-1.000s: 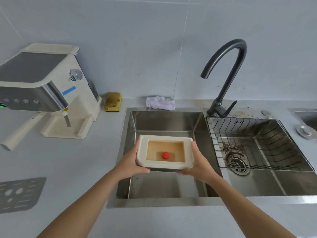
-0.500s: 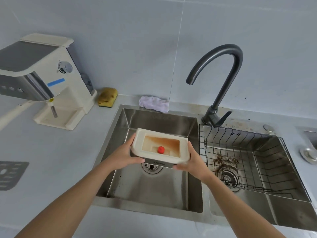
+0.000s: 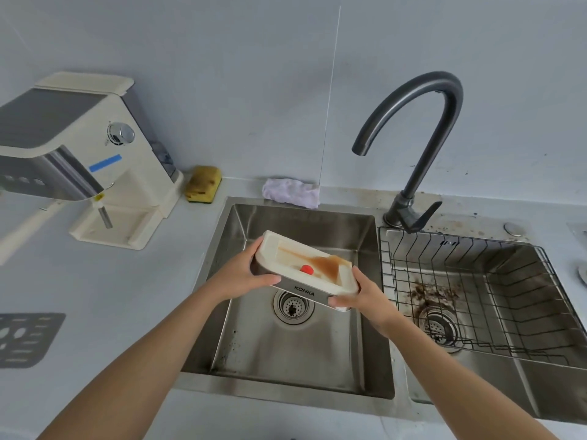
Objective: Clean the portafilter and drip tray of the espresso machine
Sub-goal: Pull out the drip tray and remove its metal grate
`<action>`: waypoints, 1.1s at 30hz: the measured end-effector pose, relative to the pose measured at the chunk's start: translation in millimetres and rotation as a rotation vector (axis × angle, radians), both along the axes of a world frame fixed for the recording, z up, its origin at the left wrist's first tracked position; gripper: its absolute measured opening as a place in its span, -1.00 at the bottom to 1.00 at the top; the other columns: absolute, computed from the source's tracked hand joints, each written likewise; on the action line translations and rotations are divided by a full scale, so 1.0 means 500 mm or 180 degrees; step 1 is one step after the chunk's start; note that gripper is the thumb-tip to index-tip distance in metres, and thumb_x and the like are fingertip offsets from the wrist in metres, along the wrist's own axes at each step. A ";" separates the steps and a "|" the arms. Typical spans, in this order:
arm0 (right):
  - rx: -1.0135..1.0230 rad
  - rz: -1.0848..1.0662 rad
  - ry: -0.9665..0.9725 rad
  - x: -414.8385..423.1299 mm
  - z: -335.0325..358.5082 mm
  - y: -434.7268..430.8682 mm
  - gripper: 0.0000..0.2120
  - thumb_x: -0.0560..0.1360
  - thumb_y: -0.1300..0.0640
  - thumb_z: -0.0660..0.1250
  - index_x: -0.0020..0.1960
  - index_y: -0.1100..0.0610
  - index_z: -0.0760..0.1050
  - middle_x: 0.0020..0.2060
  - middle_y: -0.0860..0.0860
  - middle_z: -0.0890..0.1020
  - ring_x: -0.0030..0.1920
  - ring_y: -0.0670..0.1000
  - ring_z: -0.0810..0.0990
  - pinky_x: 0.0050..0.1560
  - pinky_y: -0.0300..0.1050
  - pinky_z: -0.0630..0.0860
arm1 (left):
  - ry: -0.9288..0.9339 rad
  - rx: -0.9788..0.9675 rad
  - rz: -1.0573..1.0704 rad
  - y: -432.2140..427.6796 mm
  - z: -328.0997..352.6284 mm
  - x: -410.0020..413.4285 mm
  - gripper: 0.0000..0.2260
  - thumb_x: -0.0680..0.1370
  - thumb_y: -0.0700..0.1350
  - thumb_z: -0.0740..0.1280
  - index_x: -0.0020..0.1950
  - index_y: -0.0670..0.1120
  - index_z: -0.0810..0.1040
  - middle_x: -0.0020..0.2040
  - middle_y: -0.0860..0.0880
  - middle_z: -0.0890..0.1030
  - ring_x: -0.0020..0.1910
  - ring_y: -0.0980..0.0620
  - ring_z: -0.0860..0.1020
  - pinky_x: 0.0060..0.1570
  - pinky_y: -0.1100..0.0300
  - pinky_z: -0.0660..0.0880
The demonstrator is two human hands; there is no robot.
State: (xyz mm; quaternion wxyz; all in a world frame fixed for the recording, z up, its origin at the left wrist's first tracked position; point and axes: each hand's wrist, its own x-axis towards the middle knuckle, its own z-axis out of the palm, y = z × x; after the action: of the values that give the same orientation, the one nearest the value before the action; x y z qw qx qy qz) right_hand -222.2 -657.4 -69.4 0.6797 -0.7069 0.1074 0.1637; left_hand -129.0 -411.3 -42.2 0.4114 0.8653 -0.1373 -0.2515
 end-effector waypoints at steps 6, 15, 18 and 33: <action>0.0389 -0.0103 0.0189 0.002 -0.010 0.005 -0.38 0.23 0.21 0.51 0.23 -0.06 0.40 0.09 -0.03 0.60 0.12 -0.03 0.55 -0.01 -0.27 0.48 | 0.0045 -0.0082 0.0133 -0.003 0.008 0.007 -0.25 0.41 -0.02 0.44 0.49 0.10 0.09 0.12 0.26 0.34 0.14 0.21 0.34 0.05 0.34 0.30; 0.0733 -0.0311 0.0488 -0.003 -0.006 0.026 -0.81 0.37 0.20 0.42 -0.04 0.10 0.52 -0.25 -0.12 0.67 -0.20 -0.14 0.59 -0.24 -0.37 0.46 | -0.0194 -0.0052 0.0323 -0.023 0.035 0.027 -0.32 0.44 0.10 0.38 0.48 0.07 0.14 0.28 0.08 0.37 0.24 0.10 0.34 0.13 0.21 0.27; 0.0853 -0.0404 0.0611 -0.007 -0.005 0.034 -0.94 0.44 0.21 0.34 -0.09 0.15 0.53 -0.24 -0.04 0.66 -0.20 -0.09 0.58 -0.14 -0.30 0.46 | -0.0222 -0.0034 0.0329 -0.031 0.043 0.037 -0.33 0.44 0.12 0.37 0.47 0.06 0.15 0.39 0.02 0.36 0.32 0.03 0.35 0.18 0.17 0.29; 0.1845 -0.0764 0.1523 -0.023 0.004 0.092 -0.54 0.31 0.00 0.33 0.15 0.19 0.47 -0.01 0.14 0.56 -0.07 0.09 0.55 0.04 -0.08 0.48 | -0.0596 0.0550 0.0298 -0.101 0.065 0.076 -0.42 0.45 0.20 0.29 0.38 -0.05 0.32 0.28 -0.02 0.48 0.19 -0.01 0.46 -0.01 0.20 0.34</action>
State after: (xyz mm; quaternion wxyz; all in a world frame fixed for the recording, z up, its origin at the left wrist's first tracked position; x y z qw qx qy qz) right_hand -233.5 -611.3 -67.4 0.8212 -0.4099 0.2940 0.2668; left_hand -90.8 -461.6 -9.9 0.3321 0.9226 -0.1124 -0.1610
